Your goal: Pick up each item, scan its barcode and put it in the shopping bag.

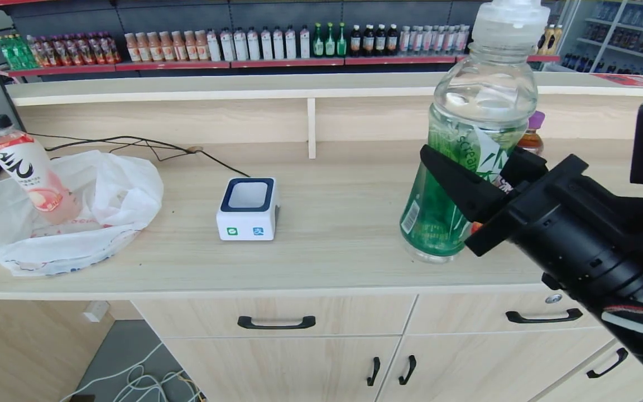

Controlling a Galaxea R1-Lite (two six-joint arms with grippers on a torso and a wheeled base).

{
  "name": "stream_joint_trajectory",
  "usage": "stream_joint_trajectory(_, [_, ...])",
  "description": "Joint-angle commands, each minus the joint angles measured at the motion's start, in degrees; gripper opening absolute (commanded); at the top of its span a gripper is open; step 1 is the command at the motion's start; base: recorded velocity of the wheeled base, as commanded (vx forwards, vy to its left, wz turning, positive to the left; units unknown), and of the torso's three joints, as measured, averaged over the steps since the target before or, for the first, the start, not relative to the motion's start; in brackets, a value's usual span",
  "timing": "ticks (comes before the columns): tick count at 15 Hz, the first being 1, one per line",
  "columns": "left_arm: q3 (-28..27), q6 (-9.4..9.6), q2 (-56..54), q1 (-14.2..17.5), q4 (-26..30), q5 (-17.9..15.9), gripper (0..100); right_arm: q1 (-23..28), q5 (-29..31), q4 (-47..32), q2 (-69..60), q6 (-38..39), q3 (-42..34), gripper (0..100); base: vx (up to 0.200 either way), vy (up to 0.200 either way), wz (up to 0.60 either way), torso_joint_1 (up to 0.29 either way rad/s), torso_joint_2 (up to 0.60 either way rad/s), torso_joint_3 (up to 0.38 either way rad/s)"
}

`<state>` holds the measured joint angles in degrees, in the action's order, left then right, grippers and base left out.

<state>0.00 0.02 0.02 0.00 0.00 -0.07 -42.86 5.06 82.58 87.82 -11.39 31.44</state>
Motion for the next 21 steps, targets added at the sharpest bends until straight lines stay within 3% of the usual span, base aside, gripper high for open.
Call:
stream_joint_trajectory(1, [0.0,-0.02,0.0,0.0,0.0,0.1,100,0.1,1.7,0.3,0.6,-0.8,0.7,0,0.000,0.000,0.00,0.000,0.00,0.000])
stream_joint_trajectory(5, [0.0,-0.02,0.0,0.0,0.0,0.0,100,0.3,3.4,0.7,0.8,-0.4,2.0,0,0.000,0.000,0.00,0.000,0.00,0.000])
stream_joint_trajectory(9, [0.0,-0.02,0.0,0.0,0.0,0.1,100,5.2,2.7,-0.5,1.4,6.7,4.9,0,0.000,0.000,0.00,0.000,0.00,0.000])
stream_joint_trajectory(12, [0.0,0.06,0.0,0.0,0.0,0.1,100,6.0,2.7,0.2,1.7,12.7,4.8,0,0.000,0.000,0.00,0.000,0.00,0.000])
stream_joint_trajectory(17, [0.0,-0.02,0.0,0.0,0.0,0.1,100,8.1,2.9,3.8,2.6,12.5,2.0,0,0.000,0.000,0.00,0.000,0.00,0.000])
stream_joint_trajectory(21, [0.0,-0.11,0.0,0.0,0.0,0.1,100,8.1,2.7,5.5,2.6,12.4,-2.7,0,0.000,0.200,0.00,0.002,0.01,0.005])
